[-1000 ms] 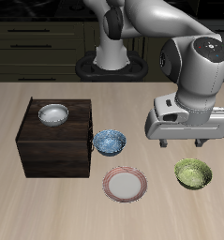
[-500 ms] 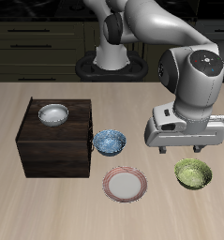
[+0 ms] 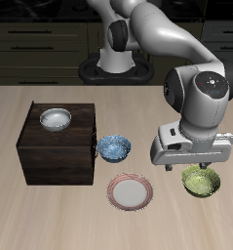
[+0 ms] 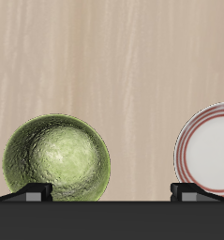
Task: Place the green bowl on the plate next to the green bowl
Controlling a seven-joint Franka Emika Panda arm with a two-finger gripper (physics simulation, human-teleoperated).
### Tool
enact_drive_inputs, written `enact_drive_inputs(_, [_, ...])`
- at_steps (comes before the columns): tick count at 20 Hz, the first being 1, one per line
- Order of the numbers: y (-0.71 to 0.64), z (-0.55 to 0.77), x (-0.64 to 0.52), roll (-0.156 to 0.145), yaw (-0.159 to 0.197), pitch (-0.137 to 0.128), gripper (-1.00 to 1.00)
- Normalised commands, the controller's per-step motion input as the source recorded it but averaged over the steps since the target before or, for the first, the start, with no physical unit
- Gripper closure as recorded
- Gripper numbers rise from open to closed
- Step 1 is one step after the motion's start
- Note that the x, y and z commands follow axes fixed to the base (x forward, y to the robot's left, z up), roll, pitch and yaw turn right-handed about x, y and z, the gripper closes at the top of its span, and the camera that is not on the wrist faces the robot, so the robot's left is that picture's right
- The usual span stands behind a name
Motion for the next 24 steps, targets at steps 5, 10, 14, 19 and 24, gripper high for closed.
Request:
enact_drive_inputs(5, [0.13, -0.26, -0.11, 0.019, 0.004, 0.024, -1.00])
enact_drive_inputs(10, [0.12, -0.26, -0.12, 0.031, 0.006, 0.039, -1.00])
enact_drive_inputs(14, [0.01, -0.18, -0.08, 0.017, 0.010, 0.011, -1.00])
enact_drive_inputs(19, [-0.08, -0.19, -0.05, -0.006, 0.002, 0.018, -1.00])
enact_drive_inputs(24, [-0.01, -0.21, -0.05, 0.027, -0.002, 0.025, -1.00])
